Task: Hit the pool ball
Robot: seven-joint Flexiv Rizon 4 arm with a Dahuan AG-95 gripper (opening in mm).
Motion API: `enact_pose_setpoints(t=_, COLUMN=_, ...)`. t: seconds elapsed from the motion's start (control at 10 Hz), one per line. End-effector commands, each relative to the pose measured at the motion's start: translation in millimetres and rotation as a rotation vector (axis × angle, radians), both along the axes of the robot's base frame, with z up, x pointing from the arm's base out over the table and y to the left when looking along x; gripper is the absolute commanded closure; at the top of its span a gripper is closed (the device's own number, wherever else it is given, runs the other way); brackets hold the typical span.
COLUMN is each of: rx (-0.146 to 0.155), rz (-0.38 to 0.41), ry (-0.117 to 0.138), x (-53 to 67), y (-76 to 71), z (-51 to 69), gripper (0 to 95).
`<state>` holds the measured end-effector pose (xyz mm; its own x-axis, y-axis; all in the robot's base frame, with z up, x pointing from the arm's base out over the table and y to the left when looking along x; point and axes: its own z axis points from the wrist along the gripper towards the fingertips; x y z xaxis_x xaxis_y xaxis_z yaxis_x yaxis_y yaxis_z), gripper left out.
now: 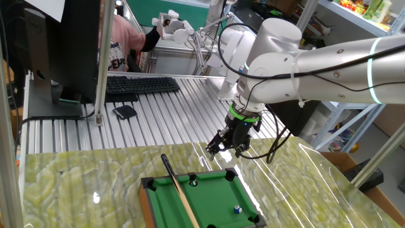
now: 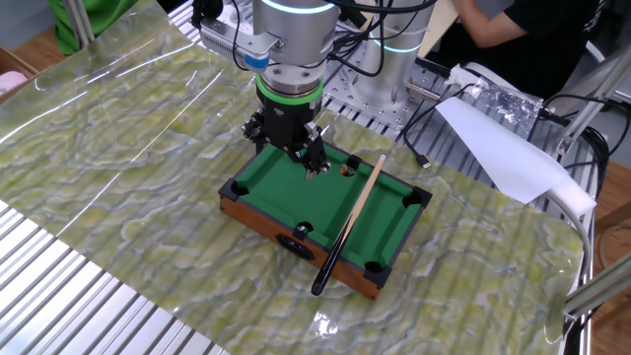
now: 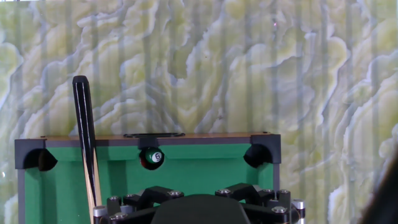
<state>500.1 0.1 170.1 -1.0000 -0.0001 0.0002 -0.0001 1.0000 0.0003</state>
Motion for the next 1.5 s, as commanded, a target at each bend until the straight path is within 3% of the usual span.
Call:
enact_pose_setpoints(t=0.1, rx=0.009, rz=0.044, ry=-0.023, x=-0.1, y=-0.1, z=-0.1, gripper=95.0)
enact_pose_setpoints(t=1.1, rx=0.013, rz=0.04, ry=-0.025, x=-4.8, y=0.8, z=-2.5, gripper=95.0)
enact_pose_setpoints(t=1.5, rx=0.02, rz=0.074, ry=-0.031, x=-4.8, y=2.4, z=-2.6, gripper=95.0)
